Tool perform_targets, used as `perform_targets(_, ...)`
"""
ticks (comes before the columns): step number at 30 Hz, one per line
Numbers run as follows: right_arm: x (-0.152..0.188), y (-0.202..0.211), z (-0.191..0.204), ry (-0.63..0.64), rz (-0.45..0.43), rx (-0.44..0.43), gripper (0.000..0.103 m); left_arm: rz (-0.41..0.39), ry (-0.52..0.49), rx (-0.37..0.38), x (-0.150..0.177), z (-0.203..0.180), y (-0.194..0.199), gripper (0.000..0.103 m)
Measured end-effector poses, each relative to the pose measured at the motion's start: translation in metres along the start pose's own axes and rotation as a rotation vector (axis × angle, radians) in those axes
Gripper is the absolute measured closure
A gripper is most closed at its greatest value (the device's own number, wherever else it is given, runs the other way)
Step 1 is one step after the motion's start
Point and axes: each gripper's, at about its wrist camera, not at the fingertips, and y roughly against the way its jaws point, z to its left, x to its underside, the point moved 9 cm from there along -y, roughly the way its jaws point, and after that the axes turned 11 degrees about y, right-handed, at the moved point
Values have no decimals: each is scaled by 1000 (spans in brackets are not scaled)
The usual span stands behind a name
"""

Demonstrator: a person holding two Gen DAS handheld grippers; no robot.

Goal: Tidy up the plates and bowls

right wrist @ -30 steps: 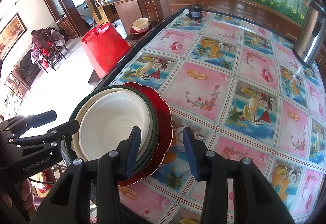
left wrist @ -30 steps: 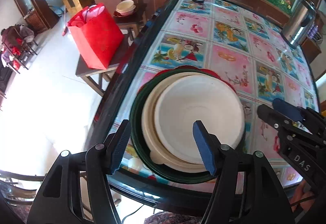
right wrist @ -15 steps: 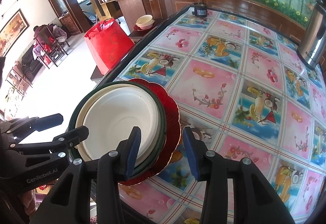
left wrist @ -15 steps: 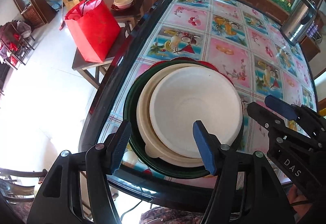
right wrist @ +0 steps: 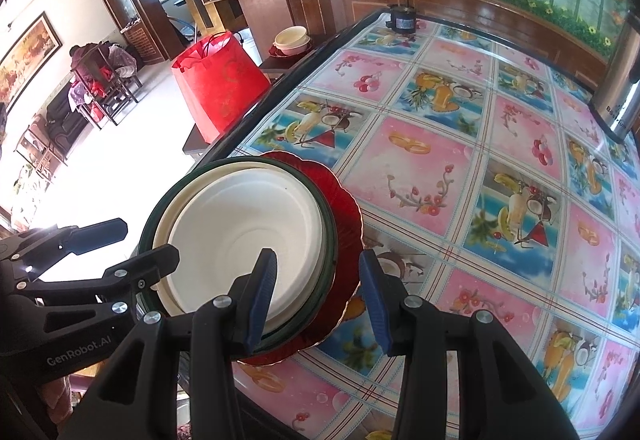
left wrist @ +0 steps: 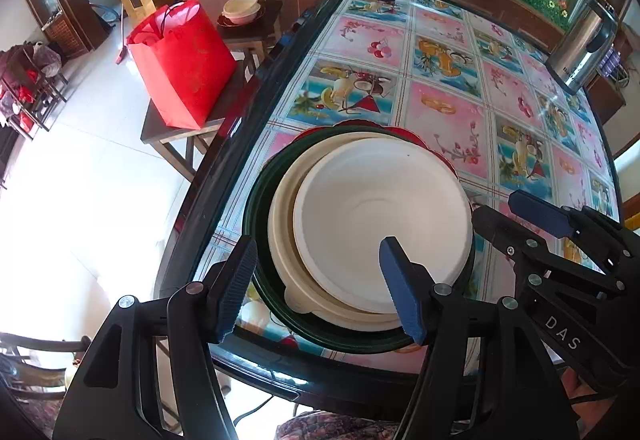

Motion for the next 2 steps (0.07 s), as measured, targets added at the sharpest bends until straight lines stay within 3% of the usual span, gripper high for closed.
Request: perform_targets(2,0,0,-1,-3,0,-2,60,-2,-3,4,-1,-2,1,38)
